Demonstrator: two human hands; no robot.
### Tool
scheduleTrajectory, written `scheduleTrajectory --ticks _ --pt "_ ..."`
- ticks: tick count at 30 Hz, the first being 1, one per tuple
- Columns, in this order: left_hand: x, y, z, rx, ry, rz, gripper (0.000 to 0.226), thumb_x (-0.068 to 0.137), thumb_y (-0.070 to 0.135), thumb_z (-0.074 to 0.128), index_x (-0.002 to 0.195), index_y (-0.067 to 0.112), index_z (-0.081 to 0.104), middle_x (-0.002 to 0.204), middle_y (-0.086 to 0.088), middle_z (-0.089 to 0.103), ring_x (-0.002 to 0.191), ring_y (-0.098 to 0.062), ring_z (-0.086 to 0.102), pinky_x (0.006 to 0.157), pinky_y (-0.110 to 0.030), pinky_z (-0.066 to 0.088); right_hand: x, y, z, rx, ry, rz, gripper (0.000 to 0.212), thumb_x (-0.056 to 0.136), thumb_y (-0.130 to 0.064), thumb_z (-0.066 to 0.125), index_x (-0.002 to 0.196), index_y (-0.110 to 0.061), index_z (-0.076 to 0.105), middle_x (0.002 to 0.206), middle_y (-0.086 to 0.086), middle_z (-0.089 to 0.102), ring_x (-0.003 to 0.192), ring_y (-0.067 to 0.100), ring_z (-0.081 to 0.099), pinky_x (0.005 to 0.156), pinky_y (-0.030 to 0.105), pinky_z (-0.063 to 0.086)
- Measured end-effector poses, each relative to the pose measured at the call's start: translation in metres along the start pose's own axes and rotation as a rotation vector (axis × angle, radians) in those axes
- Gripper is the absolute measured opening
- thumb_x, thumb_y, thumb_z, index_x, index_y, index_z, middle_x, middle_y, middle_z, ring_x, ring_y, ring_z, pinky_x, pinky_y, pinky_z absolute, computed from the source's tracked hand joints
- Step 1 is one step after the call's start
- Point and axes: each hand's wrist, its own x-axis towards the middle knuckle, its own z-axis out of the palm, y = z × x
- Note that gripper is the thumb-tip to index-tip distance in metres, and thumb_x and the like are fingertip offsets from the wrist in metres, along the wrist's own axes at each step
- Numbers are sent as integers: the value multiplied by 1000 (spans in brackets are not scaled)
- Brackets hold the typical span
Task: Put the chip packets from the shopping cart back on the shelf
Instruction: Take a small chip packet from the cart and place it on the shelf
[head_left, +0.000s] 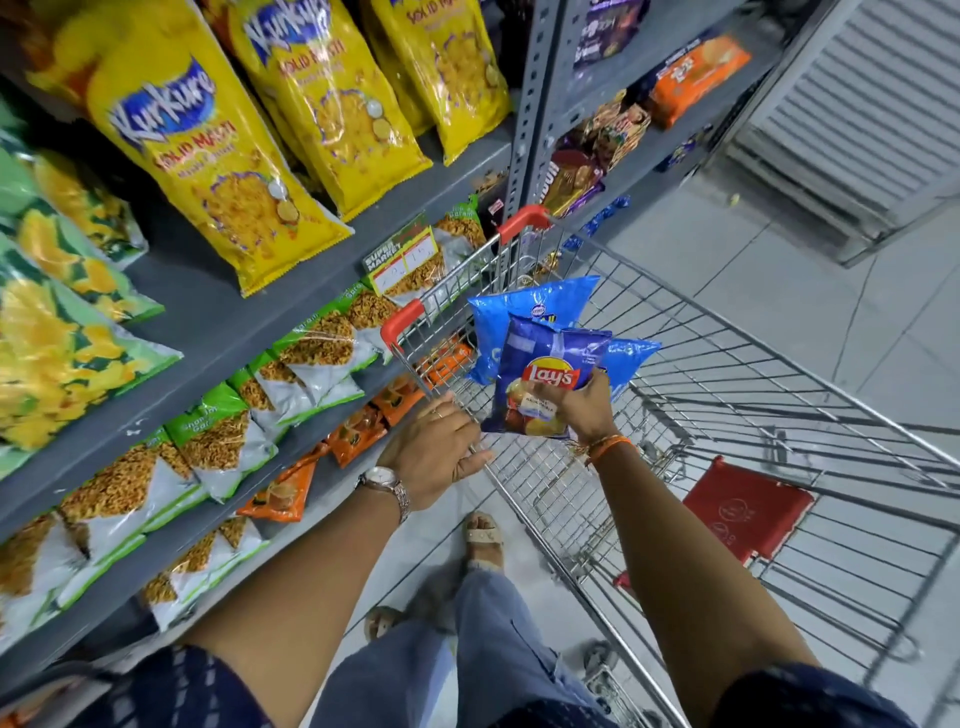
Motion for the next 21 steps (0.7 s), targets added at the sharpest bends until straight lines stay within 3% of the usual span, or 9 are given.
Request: scheduleTrajectory --ticks 2,4,7,10,12,16,21 --pt "-5 0 -9 -44 -57 -15 46 107 47 38 119 12 66 120 -5 66 120 -23 55 126 -34 14 -11 -31 5 25 0 -65 49 68 0 90 110 -1 66 91 6 77 67 11 78 46 31 60" --pt "-10 0 -20 -85 -85 -18 48 106 49 38 124 13 66 125 -4 65 123 -22 53 118 -33 26 -23 -63 10 47 -41 -154 35 65 -4 91 94 -12 73 82 2 81 72 15 79 49 36 62" --pt "-25 2 -42 -180 32 -63 47 104 48 42 114 12 72 118 -6 69 118 -24 58 107 -32 35 -48 -115 20 54 -107 -291 32 62 -9 91 90 -17 76 81 -1 81 75 17 79 54 34 62" --pt "-45 2 -83 -233 325 -163 37 101 37 48 96 11 74 99 -6 72 98 -22 62 91 -35 43 -75 -172 37 67 -133 -441 43 62 -10 91 100 -13 73 85 -4 81 79 15 79 62 29 62" --pt "-70 1 -120 -162 590 -202 29 97 27 50 89 12 74 90 -4 72 92 -16 57 87 -33 44 -104 -216 53 93 -168 -532 44 61 -14 91 98 -23 70 85 -11 81 78 8 78 64 23 61" --pt "-137 -6 -183 -49 912 -383 32 99 26 49 97 9 77 101 -6 75 99 -27 67 96 -39 47 -169 -293 83 145 -287 -698 52 59 -33 88 105 -29 65 90 -13 80 84 8 76 72 25 60" --pt "-239 -4 -247 244 1243 -492 26 99 17 52 98 5 75 108 -8 74 104 -26 65 102 -42 47 -254 -362 134 210 -459 -860 52 62 -20 86 108 -14 62 81 -9 79 72 10 76 58 26 60"
